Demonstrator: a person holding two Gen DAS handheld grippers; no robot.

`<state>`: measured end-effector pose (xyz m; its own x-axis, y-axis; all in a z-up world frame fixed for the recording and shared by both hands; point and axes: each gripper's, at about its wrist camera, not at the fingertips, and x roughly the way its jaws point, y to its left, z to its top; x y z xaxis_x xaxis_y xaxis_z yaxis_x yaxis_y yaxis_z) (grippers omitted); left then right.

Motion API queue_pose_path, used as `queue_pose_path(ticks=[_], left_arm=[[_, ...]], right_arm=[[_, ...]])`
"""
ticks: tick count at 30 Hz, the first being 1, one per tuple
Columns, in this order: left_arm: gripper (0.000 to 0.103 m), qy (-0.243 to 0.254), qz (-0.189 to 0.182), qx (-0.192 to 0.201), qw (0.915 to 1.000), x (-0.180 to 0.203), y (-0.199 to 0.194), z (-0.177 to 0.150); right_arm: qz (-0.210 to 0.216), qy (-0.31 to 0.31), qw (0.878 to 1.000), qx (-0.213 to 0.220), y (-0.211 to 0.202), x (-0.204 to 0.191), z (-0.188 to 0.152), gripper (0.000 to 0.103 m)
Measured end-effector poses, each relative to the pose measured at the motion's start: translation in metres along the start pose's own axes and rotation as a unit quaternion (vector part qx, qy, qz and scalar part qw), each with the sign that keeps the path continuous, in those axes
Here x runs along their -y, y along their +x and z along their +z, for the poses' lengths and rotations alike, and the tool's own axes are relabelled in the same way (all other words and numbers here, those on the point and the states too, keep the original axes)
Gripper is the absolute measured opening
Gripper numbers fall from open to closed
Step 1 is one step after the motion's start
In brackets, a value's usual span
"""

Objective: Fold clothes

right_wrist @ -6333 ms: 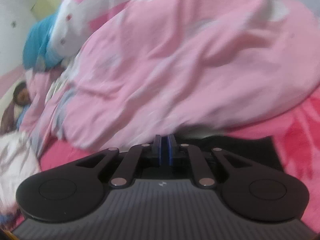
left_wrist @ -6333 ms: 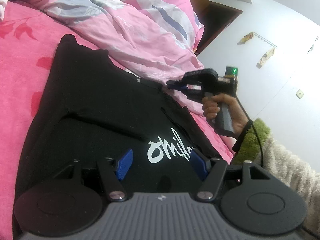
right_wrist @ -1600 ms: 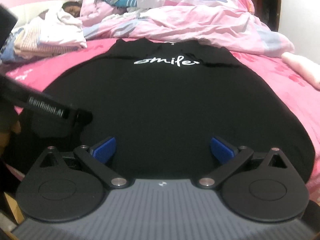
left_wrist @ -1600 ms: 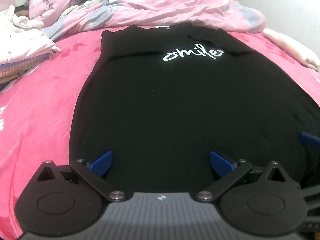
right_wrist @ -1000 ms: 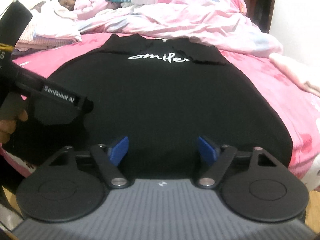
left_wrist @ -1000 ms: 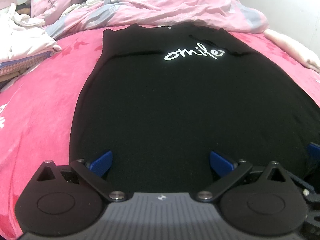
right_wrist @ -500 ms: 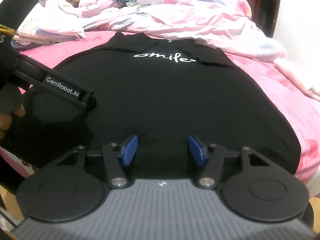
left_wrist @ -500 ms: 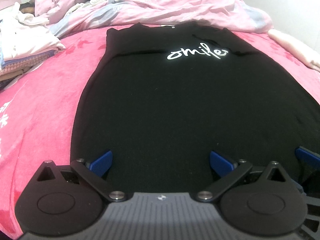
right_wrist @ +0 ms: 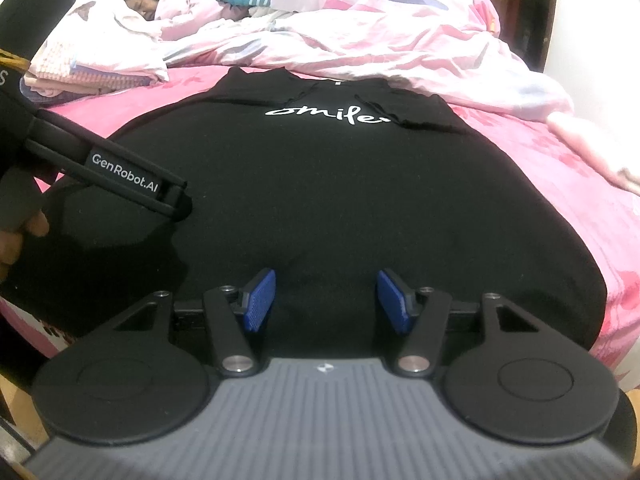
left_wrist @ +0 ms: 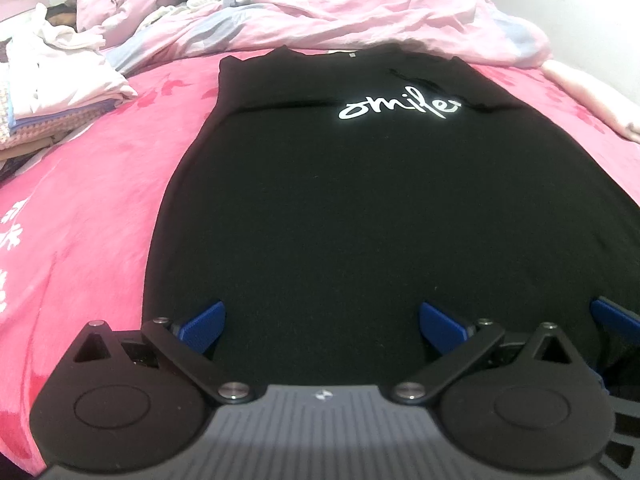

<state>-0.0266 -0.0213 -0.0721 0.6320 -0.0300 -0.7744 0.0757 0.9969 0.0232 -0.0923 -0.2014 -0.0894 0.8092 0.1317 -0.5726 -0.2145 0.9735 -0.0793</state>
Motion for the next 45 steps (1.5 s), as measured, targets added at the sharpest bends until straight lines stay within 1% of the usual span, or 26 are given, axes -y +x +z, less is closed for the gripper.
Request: queue_pose_path(ticks=[16, 20, 25, 32, 37, 42, 45], left_arm=[[0.103, -0.007, 0.009, 0.007, 0.9999, 0.0, -0.001, -0.003], [0.103, -0.007, 0.009, 0.014, 0.9998, 0.001, -0.001, -0.006], [0.103, -0.006, 0.006, 0.032, 0.9995, 0.0, -0.003, -0.011], [0.103, -0.016, -0.007, 0.062, 0.9979, -0.008, -0.017, -0.022], [0.103, -0.004, -0.033, 0.098, 0.9946, -0.015, -0.04, -0.035], [0.103, -0.022, -0.061, 0.122, 0.9904, -0.035, -0.059, -0.049], [0.103, -0.028, -0.068, 0.123, 0.9897, -0.051, -0.067, -0.06]], right_arm=[[0.002, 0.004, 1.0, 0.004, 0.0, 0.0, -0.002, 0.057], [0.005, 0.006, 1.0, 0.007, 0.0, 0.002, -0.003, 0.057], [0.009, 0.008, 1.0, 0.01, 0.001, 0.005, -0.005, 0.057], [0.012, 0.01, 1.0, 0.013, 0.001, 0.006, -0.006, 0.057], [0.013, 0.009, 1.0, 0.012, 0.001, 0.006, -0.006, 0.057], [0.012, 0.006, 1.0, 0.01, 0.001, 0.005, -0.005, 0.057], [0.011, 0.004, 1.0, 0.009, 0.001, 0.004, -0.004, 0.057]])
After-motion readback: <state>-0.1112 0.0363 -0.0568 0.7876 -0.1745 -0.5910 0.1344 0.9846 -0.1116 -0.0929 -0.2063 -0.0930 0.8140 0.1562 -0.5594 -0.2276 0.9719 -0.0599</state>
